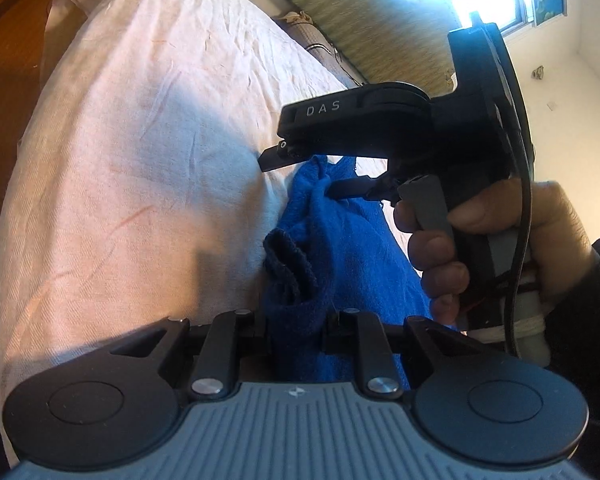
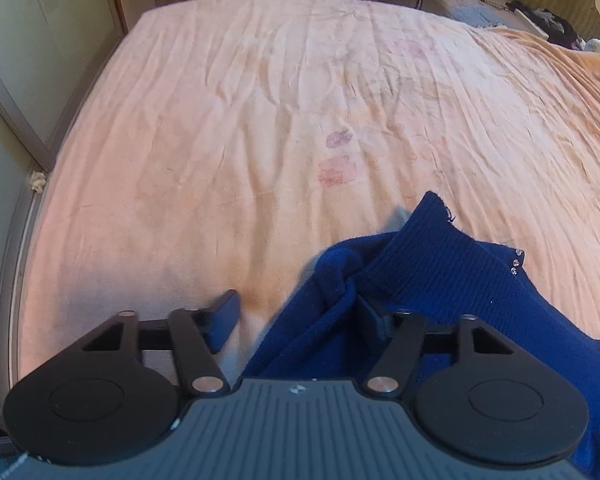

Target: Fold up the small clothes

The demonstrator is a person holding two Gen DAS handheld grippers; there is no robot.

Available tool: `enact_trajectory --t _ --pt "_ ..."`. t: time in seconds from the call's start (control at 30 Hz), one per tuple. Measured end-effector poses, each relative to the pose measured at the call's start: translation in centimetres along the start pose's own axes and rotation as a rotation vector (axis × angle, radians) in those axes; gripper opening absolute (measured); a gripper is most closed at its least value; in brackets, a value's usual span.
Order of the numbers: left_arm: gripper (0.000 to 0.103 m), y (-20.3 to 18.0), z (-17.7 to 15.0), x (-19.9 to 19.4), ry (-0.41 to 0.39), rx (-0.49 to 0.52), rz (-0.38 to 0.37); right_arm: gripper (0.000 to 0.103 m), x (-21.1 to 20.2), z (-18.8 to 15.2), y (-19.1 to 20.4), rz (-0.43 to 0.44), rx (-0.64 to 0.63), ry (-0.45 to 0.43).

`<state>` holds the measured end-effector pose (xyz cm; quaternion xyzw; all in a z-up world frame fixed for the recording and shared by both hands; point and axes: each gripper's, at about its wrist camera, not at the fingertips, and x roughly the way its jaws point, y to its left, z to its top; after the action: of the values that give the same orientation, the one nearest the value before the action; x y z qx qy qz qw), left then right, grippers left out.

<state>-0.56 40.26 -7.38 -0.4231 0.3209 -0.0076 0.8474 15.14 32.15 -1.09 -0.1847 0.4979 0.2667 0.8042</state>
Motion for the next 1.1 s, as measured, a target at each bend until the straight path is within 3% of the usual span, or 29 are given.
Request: enact_trajectory --t 0.03,0.07,0.13,0.3,0.47,0.57,0.73,0.9,1.07,1.1 --pt "0.019 -0.1 -0.1 0.0 -0.001 0.008 0.005 0.028 -0.2 0.0 -0.2 -0.007 0.001 -0.010" --pt "0.018 -0.2 -0.1 -0.1 -0.003 0.012 0.011 0.021 -0.3 0.0 -0.7 -0.019 0.001 -0.013" --pt "0.018 -0.7 -0.2 -0.3 -0.006 0.025 0.024 0.015 -0.8 0.1 -2.3 0.051 0.052 -0.020" --pt "0.017 -3.3 -0.6 -1.4 -0.037 0.115 0.039 0.012 -2.8 -0.3 -6.0 0.200 0.160 -0.069" --pt "0.017 -8.9 -1.8 -2.7 -0.088 0.313 0.020 0.011 -7.1 -1.8 -11.5 0.328 0.244 -0.177" --pt "0.018 -13.2 -3.7 -2.5 -0.096 0.458 -0.005 0.011 -10.6 -3.8 -17.2 0.381 0.318 -0.256" --pt "0.018 -20.6 -9.1 0.5 -0.036 0.630 -0.099 0.011 -14.6 -10.7 -27.7 0.348 0.435 -0.332" --pt "0.017 -26.4 -16.7 5.7 0.099 0.765 -0.159 0.011 -14.3 -20.0 -36.3 0.302 0.602 -0.342" --pt "0.018 -28.6 -23.1 10.3 0.176 0.891 -0.095 0.013 -10.4 -26.4 -40.2 0.336 0.738 -0.347" --pt "0.018 -28.7 -23.9 11.0 0.185 0.915 -0.081 0.018 -10.1 -27.2 -40.5 0.357 0.758 -0.363"
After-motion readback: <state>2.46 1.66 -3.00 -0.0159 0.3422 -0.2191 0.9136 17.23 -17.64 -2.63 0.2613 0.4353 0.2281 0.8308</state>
